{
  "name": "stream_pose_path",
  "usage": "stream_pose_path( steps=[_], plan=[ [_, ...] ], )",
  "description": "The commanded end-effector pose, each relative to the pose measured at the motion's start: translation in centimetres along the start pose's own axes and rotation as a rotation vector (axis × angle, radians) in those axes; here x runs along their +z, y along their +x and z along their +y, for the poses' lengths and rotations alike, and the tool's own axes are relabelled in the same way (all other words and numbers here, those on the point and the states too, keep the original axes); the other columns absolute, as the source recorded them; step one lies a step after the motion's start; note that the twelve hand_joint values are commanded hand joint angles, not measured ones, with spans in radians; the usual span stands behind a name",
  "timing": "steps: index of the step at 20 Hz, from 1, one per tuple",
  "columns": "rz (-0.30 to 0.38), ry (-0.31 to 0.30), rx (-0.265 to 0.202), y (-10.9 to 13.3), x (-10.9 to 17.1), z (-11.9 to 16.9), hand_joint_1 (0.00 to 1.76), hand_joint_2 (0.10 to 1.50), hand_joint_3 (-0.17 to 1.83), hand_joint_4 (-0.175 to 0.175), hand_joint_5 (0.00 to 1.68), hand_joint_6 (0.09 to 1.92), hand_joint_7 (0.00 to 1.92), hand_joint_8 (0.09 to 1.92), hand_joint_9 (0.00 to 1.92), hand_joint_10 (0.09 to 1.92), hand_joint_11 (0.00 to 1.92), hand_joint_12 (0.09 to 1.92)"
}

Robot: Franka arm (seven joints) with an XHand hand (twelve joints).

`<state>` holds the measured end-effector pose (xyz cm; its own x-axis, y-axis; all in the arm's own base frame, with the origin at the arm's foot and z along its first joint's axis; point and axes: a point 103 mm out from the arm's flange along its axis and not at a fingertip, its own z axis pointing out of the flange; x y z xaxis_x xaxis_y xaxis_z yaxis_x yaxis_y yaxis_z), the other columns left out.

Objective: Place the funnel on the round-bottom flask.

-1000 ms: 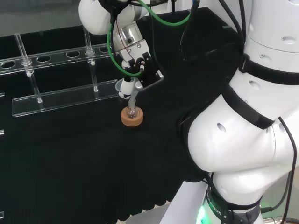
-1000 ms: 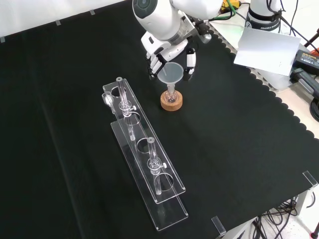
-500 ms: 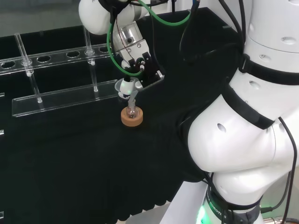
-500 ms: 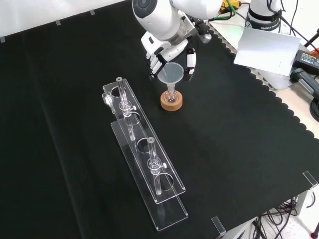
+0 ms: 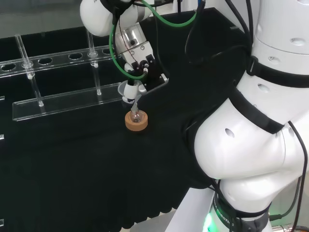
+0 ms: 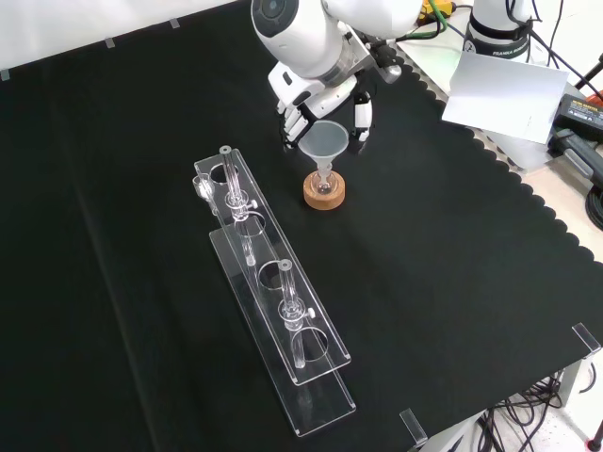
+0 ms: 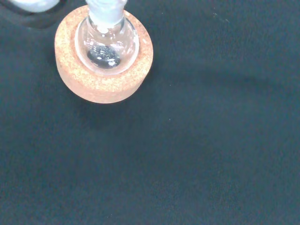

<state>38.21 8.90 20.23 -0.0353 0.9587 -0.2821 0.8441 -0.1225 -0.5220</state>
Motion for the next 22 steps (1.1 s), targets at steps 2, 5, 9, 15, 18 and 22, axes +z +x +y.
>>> stream_pose_path(
  steps=[2, 5, 9, 15, 18, 22],
  plan=[
    [0.002, 0.004, 0.002, -0.13, 0.15, 0.05, 0.75, 0.7, 0.54, -0.048, 0.4, 0.53, 0.4, 0.74, 0.66, 0.58, 0.52, 1.28],
    [0.0, 0.01, 0.004, -0.17, 0.18, 0.03, 0.74, 0.7, 0.54, -0.048, 0.4, 0.51, 0.39, 0.74, 0.64, 0.59, 0.51, 1.28],
    [-0.004, 0.01, 0.002, -0.08, 0.13, -0.01, 0.74, 0.69, 0.54, -0.048, 0.41, 0.48, 0.39, 0.74, 0.63, 0.6, 0.5, 1.29],
    [0.009, 0.006, -0.006, -0.32, 0.55, -0.28, 0.74, 0.69, 0.54, -0.049, 0.41, 0.47, 0.38, 0.74, 0.63, 0.6, 0.49, 1.29],
    [-0.002, 0.007, -0.009, -0.37, 0.45, -0.32, 0.74, 0.69, 0.54, -0.048, 0.41, 0.46, 0.37, 0.74, 0.62, 0.6, 0.49, 1.29],
    [0.002, 0.007, -0.005, -0.41, 0.52, -0.37, 0.73, 0.69, 0.54, -0.048, 0.41, 0.45, 0.37, 0.74, 0.62, 0.61, 0.49, 1.29]
  ],
)
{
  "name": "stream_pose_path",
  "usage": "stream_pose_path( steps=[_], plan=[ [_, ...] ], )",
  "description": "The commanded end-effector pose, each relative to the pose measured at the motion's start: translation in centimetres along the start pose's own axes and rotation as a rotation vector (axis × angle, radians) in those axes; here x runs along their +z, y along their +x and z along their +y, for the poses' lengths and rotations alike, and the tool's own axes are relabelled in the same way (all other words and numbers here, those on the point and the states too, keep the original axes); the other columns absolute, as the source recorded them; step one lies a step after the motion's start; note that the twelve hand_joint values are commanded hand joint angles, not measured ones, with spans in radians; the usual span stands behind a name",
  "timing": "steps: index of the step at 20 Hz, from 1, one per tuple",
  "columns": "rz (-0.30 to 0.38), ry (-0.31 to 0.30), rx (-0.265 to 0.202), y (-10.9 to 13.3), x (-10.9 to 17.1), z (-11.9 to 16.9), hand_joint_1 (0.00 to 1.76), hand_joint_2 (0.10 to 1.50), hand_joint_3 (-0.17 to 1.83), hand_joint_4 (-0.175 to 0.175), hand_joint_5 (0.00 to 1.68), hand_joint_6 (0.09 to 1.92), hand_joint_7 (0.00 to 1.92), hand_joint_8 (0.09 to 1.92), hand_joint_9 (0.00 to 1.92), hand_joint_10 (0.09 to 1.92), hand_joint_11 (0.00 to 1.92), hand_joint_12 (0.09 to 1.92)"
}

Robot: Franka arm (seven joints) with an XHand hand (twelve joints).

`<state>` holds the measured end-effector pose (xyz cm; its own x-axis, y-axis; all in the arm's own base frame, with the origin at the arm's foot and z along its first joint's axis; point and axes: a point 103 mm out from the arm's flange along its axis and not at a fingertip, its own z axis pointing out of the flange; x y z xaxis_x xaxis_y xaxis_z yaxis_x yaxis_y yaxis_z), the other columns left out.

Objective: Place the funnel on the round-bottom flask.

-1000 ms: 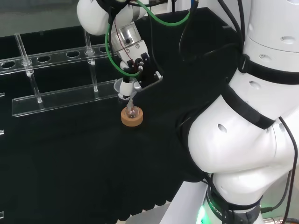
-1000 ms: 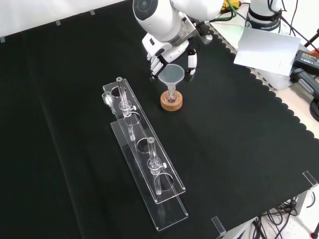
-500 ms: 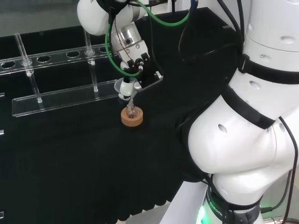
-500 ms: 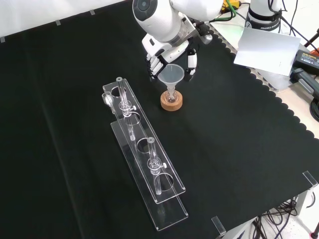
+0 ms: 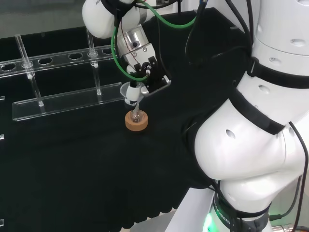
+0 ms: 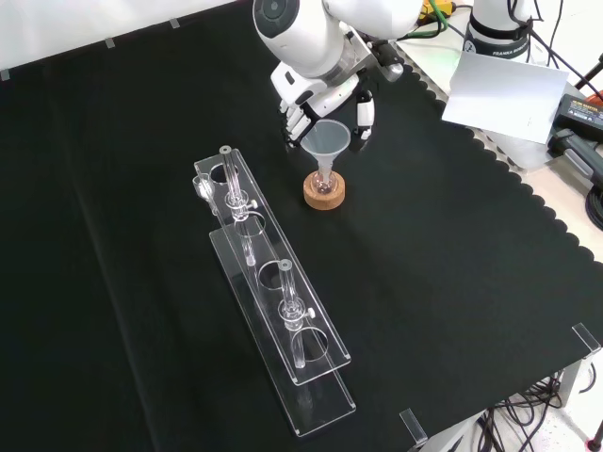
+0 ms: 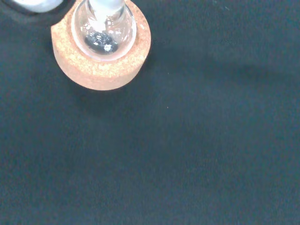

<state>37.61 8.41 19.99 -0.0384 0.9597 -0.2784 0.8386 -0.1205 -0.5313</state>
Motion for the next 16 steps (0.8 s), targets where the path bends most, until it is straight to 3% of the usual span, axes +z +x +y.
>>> stream_pose_path(
  steps=[1, 9, 16],
  plan=[
    [0.004, -0.004, -0.001, -0.03, -0.1, -0.06, 0.73, 0.69, 0.54, -0.048, 0.41, 0.45, 0.37, 0.74, 0.62, 0.61, 0.49, 1.29],
    [0.005, -0.006, -0.008, -0.26, 0.21, -0.37, 0.73, 0.68, 0.54, -0.049, 0.39, 0.41, 0.31, 0.72, 0.6, 0.61, 0.47, 1.29],
    [0.013, 0.017, -0.027, -0.97, 0.56, -0.51, 0.68, 0.63, 0.5, -0.047, 0.28, 0.14, 0.11, 0.69, 0.47, 0.68, 0.41, 1.33]
  ],
)
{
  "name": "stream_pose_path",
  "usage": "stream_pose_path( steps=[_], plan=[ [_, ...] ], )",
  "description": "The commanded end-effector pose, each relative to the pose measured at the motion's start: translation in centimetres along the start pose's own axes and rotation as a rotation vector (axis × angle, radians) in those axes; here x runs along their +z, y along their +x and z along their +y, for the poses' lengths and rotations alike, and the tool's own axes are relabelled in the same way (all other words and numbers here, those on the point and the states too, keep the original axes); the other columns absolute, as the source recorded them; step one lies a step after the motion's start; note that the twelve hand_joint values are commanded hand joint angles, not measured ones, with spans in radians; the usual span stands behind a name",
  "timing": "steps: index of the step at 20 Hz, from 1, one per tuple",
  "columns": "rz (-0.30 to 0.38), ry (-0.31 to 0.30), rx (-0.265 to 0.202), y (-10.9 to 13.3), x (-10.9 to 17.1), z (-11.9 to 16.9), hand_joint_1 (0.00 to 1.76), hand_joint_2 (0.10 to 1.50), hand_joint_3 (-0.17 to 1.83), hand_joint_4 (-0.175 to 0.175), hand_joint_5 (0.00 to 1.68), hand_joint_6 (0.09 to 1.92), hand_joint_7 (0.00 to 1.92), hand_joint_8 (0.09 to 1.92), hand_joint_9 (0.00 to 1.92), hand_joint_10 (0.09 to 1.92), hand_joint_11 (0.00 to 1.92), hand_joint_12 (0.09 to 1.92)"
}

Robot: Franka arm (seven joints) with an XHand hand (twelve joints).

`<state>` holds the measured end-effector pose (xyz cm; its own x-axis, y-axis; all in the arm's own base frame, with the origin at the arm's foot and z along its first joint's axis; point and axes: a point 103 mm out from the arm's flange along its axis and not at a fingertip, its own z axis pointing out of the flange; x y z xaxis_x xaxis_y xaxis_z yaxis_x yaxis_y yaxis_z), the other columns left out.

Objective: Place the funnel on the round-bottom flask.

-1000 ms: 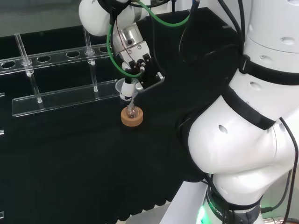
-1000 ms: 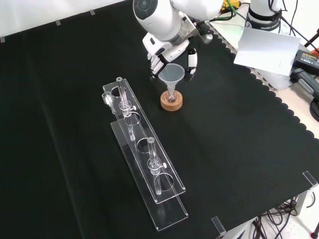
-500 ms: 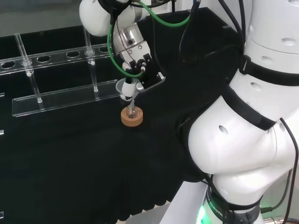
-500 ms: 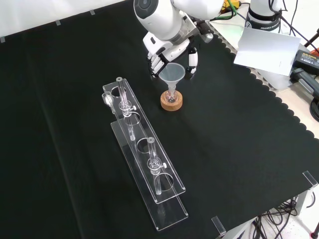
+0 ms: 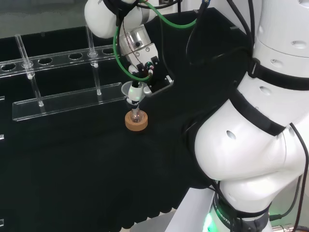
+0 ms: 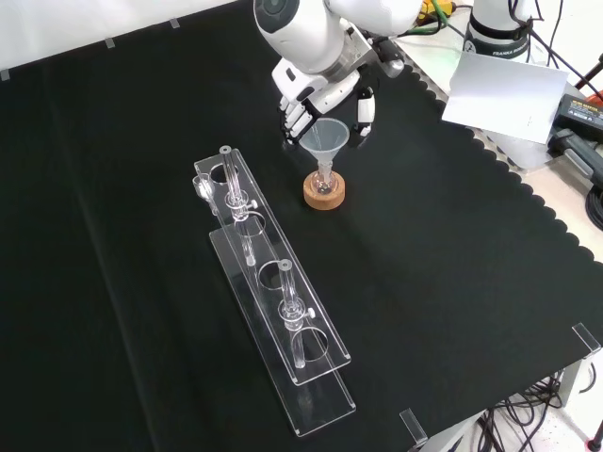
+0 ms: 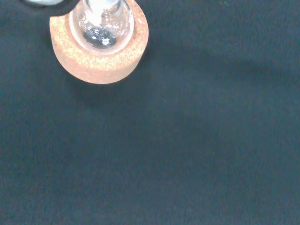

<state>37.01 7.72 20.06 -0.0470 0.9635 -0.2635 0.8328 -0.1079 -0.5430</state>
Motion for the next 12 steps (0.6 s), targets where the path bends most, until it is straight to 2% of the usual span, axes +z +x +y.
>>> stream_pose_path(
  steps=[1, 6, 12],
  plan=[
    [0.013, 0.004, -0.019, -0.37, 0.13, -0.07, 0.67, 0.62, 0.5, -0.046, 0.27, 0.12, 0.1, 0.69, 0.46, 0.68, 0.41, 1.33],
    [0.018, -0.029, -0.04, -0.28, 0.01, -0.38, 0.61, 0.61, 0.46, -0.044, 0.23, 0.09, 0.05, 0.67, 0.42, 0.69, 0.38, 1.34],
    [0.026, -0.122, -0.052, -0.34, -0.43, -1.07, 0.52, 0.6, 0.33, -0.037, 0.19, 0.09, 0.0, 0.61, 0.32, 0.73, 0.33, 1.37]
  ],
)
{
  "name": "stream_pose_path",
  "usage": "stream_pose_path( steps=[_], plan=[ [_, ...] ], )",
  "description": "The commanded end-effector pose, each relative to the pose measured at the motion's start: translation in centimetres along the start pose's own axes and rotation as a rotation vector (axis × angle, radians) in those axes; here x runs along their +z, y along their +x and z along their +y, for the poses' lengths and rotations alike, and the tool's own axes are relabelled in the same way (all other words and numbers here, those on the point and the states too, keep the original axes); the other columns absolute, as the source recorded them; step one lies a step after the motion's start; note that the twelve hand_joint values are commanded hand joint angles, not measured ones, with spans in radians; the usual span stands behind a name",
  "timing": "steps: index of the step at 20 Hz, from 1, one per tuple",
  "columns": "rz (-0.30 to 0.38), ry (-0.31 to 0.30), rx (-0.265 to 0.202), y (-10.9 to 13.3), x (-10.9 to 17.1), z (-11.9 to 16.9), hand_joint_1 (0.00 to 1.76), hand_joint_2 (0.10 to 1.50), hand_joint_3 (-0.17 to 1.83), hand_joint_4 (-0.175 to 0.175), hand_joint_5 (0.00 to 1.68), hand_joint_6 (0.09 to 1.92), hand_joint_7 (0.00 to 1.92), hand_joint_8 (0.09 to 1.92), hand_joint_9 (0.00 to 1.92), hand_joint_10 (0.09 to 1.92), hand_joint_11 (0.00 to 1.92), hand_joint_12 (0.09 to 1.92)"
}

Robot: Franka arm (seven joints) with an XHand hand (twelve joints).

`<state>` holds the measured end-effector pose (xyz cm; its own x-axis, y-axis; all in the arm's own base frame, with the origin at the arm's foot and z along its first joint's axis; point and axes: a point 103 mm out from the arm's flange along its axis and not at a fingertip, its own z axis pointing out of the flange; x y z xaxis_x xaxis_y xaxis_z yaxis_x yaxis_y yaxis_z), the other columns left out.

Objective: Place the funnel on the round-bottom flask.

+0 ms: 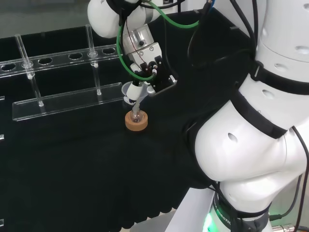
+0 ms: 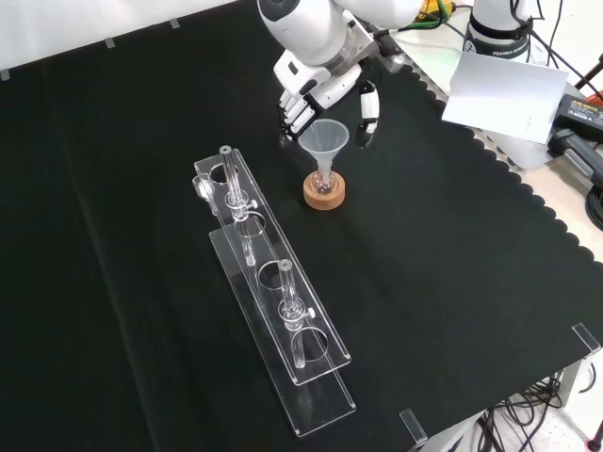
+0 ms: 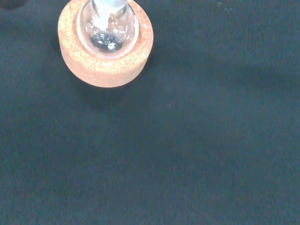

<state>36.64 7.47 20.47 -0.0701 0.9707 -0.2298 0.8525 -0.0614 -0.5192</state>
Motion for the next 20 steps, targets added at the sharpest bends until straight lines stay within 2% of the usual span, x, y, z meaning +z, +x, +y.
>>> stream_pose_path(
  steps=[1, 10, 20],
  plan=[
    [0.01, -0.1, -0.015, -0.1, -0.6, -0.7, 0.51, 0.61, 0.32, -0.037, 0.19, 0.09, 0.0, 0.6, 0.3, 0.73, 0.32, 1.37],
    [0.053, -0.179, -0.012, -1.8, -3.0, -1.6, 0.53, 0.64, 0.27, -0.044, 0.26, 0.09, 0.06, 0.65, 0.33, 0.72, 0.31, 1.38],
    [0.132, -0.195, 0.007, -5.6, -5.0, -0.8, 0.58, 0.67, 0.27, -0.041, 0.32, 0.09, 0.12, 0.67, 0.38, 0.71, 0.32, 1.37]
  ],
)
